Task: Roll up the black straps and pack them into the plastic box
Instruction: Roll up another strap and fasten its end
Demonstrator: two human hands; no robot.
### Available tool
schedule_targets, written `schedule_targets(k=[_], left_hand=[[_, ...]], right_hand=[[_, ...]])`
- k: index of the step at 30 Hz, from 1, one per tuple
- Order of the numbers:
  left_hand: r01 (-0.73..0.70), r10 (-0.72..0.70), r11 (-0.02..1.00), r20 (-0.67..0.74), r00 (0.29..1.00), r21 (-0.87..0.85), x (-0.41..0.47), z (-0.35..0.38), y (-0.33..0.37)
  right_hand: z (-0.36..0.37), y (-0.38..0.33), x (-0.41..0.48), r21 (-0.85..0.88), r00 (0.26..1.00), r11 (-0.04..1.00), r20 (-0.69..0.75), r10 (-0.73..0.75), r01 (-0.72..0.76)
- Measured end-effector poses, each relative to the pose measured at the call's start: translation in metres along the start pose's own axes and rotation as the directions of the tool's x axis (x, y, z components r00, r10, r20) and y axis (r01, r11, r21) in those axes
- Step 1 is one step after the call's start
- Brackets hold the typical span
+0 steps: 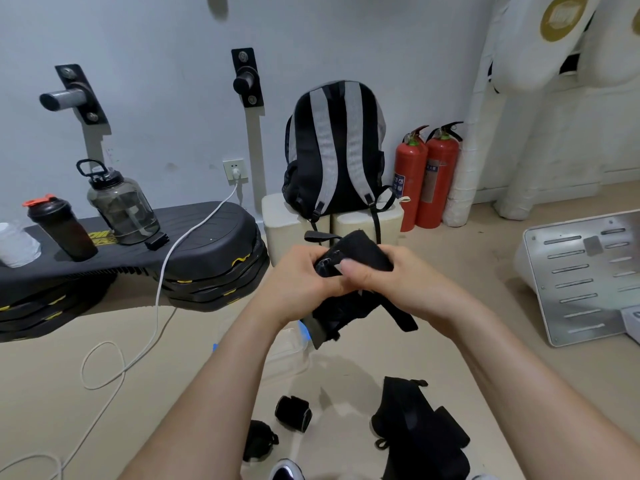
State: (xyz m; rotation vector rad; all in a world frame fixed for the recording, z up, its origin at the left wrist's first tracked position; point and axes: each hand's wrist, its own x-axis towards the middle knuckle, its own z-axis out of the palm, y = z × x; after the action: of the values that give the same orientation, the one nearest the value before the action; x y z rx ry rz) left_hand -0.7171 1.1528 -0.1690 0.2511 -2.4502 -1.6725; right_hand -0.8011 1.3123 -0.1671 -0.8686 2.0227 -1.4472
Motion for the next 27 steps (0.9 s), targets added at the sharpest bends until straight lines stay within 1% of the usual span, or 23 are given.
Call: schedule_targets(k=[2,4,8,10,13,17,20,22,23,24,25,26,27], left_hand=[[-0.01,0.01,1.0,-0.012,1.0,-0.007,0.001,0.001,0.001],[-0.02,0.021,0.998,0.022,1.0,-0.051,0.001,0.0,0.004],[0.02,0.002,0.985,0.124,0.992,-0.174,-0.002,-0.007,0.006],[0.038,-0.015,0.984,0.128,0.992,-0.175,-0.001,-0.01,0.005],[0.074,-0.055,0.985,0.127,0.99,-0.153,0.0,-0.015,0.001],[0.07,-0.039,0.985,0.196,0.98,-0.158,-0.003,-0.017,0.003],[0.084,-0.06,0.988,0.183,0.981,-0.126,-0.005,-0.017,0.005],[0.088,-0.069,0.987,0.148,0.987,-0.131,-0.005,-0.016,0.005],[0.068,-0.054,0.988,0.105,0.993,-0.14,-0.003,-0.016,0.003],[0.041,-0.038,0.989,0.026,0.999,-0.144,-0.002,-0.015,0.002],[0.009,-0.022,0.991,-0.094,0.995,-0.136,-0.001,-0.014,0.001],[-0.015,-0.015,0.991,-0.229,0.973,-0.131,0.0,-0.014,-0.001],[-0.039,-0.011,0.989,-0.329,0.944,-0.145,0.0,-0.015,-0.001]], right_hand=[[0.0,-0.002,0.0,0.031,1.0,1.0,0.01,0.0,0.0],[-0.002,-0.003,0.001,0.068,1.0,0.998,-0.02,0.012,-0.011],[-0.005,-0.007,0.001,0.218,0.992,0.968,0.038,0.12,-0.126],[-0.005,-0.008,0.0,0.286,0.986,0.944,0.063,0.153,-0.165],[-0.006,-0.009,0.0,0.317,0.988,0.936,0.063,0.143,-0.155],[-0.006,-0.011,-0.002,0.314,0.991,0.94,0.038,0.129,-0.134],[-0.004,-0.012,-0.002,0.374,0.994,0.921,0.023,0.108,-0.109],[-0.003,-0.014,-0.002,0.436,0.994,0.895,0.007,0.105,-0.097],[-0.003,-0.014,-0.002,0.486,0.994,0.869,-0.008,0.112,-0.094],[-0.004,-0.015,-0.001,0.548,0.992,0.832,-0.032,0.123,-0.085],[-0.006,-0.016,-0.001,0.617,0.99,0.784,-0.056,0.132,-0.07],[-0.009,-0.016,0.0,0.679,0.988,0.733,-0.073,0.135,-0.05],[-0.012,-0.015,0.001,0.723,0.988,0.69,-0.082,0.132,-0.032]])
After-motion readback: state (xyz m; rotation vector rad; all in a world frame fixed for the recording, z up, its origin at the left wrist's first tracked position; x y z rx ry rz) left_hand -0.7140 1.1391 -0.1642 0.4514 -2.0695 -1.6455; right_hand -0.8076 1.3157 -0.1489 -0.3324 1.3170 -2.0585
